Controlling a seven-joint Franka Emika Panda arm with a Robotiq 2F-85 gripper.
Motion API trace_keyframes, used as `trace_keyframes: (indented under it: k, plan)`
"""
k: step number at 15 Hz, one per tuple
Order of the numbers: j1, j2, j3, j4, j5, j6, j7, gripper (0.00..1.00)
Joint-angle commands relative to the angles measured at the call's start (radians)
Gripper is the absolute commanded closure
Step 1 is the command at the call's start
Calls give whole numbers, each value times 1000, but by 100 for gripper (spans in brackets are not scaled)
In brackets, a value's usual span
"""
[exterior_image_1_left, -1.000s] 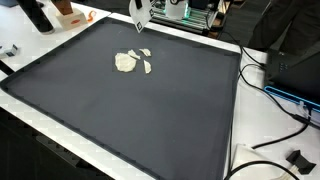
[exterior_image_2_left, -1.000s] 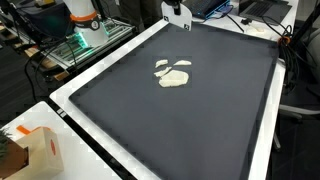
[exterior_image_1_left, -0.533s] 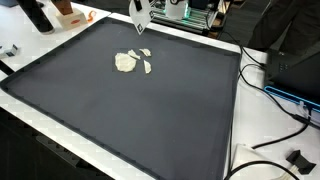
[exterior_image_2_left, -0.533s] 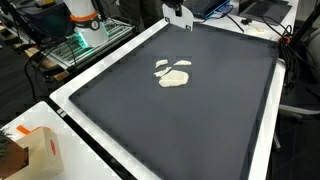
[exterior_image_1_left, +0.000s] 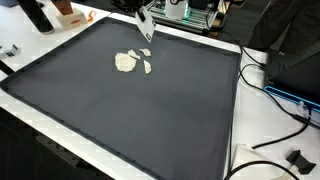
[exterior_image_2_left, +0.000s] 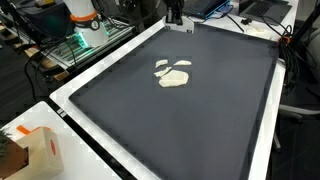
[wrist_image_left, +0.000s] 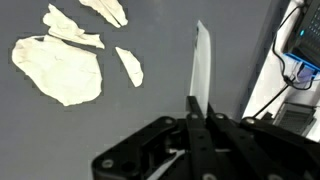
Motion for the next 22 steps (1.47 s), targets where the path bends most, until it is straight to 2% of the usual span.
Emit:
trace_keyframes:
  k: [1,13,22]
  plan:
    - [-28,71,-2,50,39,-75,-156,99]
    - [-119,213,-6,134,8,-283,-432,99]
    - [-172,255,-33,142,1,-306,-542,99]
